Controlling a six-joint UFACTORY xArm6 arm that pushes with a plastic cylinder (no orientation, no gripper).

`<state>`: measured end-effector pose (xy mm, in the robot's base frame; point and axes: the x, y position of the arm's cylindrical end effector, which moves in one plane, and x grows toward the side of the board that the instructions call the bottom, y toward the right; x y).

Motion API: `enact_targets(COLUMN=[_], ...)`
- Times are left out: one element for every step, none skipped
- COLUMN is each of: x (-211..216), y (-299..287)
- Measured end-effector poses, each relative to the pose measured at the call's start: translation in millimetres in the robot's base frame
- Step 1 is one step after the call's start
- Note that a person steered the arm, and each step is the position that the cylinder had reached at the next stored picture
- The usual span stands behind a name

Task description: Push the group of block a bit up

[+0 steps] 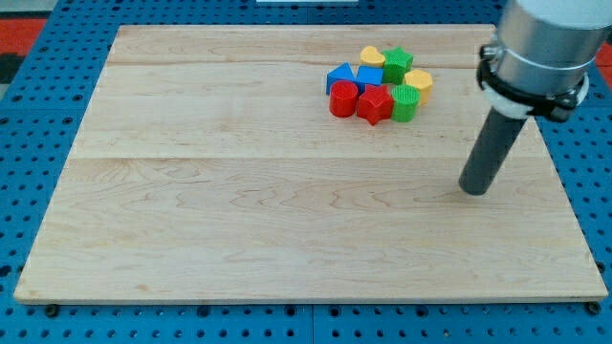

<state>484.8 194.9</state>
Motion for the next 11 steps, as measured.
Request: enact_targets(x=[-39.7, -68.8, -71.1, -72.6, -77.3, -79.0, -80.8, -81.1, -90.7, -114.3, -135.5], y=[23.5, 29.4, 27.5, 18.8, -6.7, -35.3, -70.7, -76.6, -76.6, -76.6, -82.3])
